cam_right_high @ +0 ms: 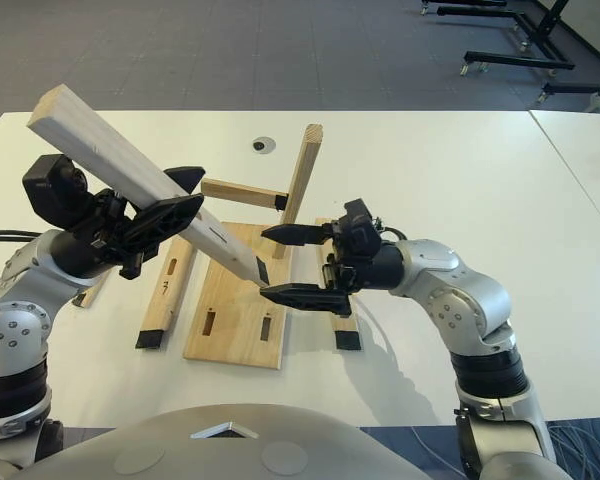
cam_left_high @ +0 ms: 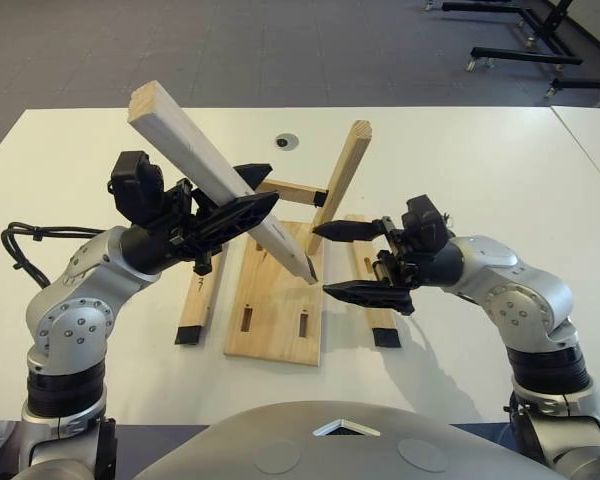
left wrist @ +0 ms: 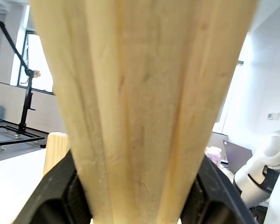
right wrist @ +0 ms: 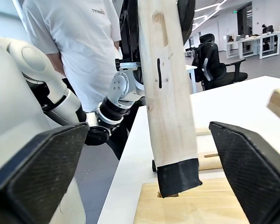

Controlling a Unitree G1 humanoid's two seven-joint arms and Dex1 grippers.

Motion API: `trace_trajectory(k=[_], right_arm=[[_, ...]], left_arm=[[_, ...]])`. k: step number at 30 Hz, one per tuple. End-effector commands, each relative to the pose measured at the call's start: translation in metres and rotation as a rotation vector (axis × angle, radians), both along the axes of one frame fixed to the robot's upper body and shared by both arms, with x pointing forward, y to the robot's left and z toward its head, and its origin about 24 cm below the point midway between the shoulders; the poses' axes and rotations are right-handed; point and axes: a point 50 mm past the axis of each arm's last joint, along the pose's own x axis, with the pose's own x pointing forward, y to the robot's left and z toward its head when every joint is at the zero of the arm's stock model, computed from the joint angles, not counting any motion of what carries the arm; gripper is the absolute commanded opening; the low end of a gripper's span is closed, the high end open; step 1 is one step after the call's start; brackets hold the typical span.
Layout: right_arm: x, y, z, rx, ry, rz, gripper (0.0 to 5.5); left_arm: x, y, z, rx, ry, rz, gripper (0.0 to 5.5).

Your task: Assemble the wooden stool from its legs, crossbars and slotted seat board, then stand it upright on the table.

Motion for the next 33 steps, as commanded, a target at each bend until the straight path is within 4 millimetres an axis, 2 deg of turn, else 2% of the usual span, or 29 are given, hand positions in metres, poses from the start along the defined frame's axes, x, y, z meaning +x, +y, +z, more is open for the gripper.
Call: trace_trajectory(k=[1,3,5,7,9,13,19,23,26,33], right_arm=[[0.004,-0.012,0.019,0.062,-0.071,-0.078,5.36],[0.010,-0.016,0.029,0.102,-0.108,-0.128,5.36],[0.016,-0.018,0.041,0.137,-0.156,-0.165,5.36],[0.021,-0.018,0.051,0.170,-0.187,-0.177,5.36],[0.022,-0.016,0.054,0.168,-0.195,-0.152,5.36],[0.023,-0.013,0.051,0.161,-0.188,-0.142,5.36],[0.026,-0.013,0.052,0.159,-0.190,-0.140,5.36],[0.027,-0.012,0.048,0.145,-0.180,-0.134,5.36],[0.028,-0.013,0.048,0.149,-0.177,-0.134,5.36],[0.030,-0.014,0.045,0.115,-0.170,-0.132,5.36]], left_arm=[[0.008,0.024,-0.010,0.088,-0.070,0.135,2.02],[0.020,0.036,-0.019,0.181,-0.094,0.235,2.02],[0.029,0.040,-0.028,0.218,-0.084,0.216,2.02],[0.042,0.041,-0.039,0.249,-0.153,0.257,2.02],[0.048,0.041,-0.051,0.306,-0.225,0.256,2.02],[0.054,0.038,-0.070,0.293,-0.319,0.268,2.02],[0.057,0.039,-0.072,0.213,-0.387,0.244,2.02],[0.057,0.041,-0.075,0.196,-0.373,0.201,2.02],[0.055,0.040,-0.084,0.273,-0.343,0.159,2.02],[0.053,0.034,-0.087,0.263,-0.326,0.110,2.02]])
